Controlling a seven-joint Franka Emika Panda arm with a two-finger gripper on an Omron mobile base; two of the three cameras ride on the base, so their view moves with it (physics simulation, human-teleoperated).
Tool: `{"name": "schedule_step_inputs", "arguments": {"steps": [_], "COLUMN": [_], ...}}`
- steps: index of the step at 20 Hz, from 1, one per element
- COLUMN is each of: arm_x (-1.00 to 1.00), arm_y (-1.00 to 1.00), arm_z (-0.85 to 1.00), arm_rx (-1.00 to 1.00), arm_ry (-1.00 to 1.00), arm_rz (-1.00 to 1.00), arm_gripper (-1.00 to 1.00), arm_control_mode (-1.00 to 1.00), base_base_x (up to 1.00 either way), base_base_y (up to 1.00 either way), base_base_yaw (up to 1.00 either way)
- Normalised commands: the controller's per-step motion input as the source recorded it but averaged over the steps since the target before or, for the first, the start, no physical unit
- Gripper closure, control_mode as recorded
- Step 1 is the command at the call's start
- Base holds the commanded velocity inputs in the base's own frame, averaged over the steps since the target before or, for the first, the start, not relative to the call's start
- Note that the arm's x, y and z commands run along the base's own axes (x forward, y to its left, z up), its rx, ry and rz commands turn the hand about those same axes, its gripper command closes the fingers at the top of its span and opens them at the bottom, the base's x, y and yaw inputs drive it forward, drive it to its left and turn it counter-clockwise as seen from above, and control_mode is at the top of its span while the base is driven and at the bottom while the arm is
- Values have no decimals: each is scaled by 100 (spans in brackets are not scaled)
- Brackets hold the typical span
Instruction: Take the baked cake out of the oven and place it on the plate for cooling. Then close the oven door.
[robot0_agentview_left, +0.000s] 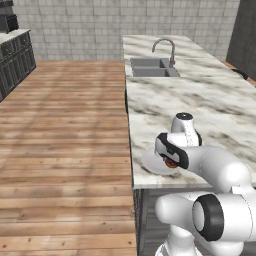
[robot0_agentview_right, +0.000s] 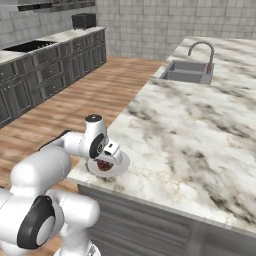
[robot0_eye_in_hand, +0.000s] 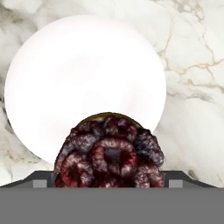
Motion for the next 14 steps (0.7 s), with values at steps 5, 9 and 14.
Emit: {"name": "schedule_step_inputs", "arguments": {"steps": [5, 9, 14], "arm_x": [23, 53, 47], "arm_y": [5, 15, 13], "arm_z": [-4, 0, 0], "arm_rx": [-2, 0, 0], "arm_ry": [1, 2, 6], "arm_rz": [-2, -3, -1], "arm_gripper": [100, 100, 100], "arm_control_mode": [-100, -100, -100], "base_base_x": [0, 0, 0], "base_base_y": [0, 0, 0], "base_base_yaw": [0, 0, 0]}}
